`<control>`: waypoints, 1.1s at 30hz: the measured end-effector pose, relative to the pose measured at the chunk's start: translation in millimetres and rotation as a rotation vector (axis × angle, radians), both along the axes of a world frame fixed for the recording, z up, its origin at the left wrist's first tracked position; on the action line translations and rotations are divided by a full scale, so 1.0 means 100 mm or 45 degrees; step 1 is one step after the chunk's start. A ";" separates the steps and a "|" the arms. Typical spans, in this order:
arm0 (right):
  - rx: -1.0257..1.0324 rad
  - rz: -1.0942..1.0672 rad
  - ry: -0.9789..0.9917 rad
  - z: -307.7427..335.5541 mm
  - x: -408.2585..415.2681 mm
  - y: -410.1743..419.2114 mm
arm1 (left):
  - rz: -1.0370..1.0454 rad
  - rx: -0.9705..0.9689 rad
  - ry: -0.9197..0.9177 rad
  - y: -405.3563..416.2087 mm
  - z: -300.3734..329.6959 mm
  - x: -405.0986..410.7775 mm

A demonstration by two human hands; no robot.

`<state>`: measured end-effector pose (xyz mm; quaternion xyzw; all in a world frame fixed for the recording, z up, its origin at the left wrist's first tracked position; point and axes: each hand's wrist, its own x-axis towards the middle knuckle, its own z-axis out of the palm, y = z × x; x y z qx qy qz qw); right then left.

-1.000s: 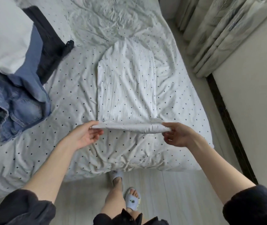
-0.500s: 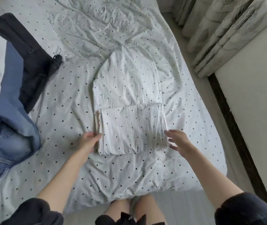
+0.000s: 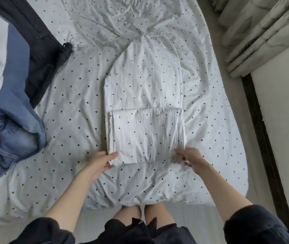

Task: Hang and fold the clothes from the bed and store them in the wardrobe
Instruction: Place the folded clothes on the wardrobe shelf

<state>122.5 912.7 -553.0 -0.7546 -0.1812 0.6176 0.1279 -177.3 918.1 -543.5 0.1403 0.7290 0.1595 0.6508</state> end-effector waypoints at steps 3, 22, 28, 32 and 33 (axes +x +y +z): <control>-0.006 -0.029 -0.001 0.11 0.01 -0.08 | 0.015 -0.004 -0.073 -0.02 0.14 -0.03; -0.201 -0.168 0.241 0.93 0.43 0.26 | 0.005 0.000 -0.233 0.50 0.96 -0.01; 0.137 -0.357 0.375 1.17 0.41 1.14 | 0.174 0.297 -0.241 1.45 1.16 0.27; 0.313 -0.375 0.209 1.00 0.35 1.46 | 0.252 0.501 -0.027 1.76 0.88 0.38; 0.287 -0.332 0.106 0.89 0.34 1.47 | 0.215 0.526 0.128 1.73 0.74 0.37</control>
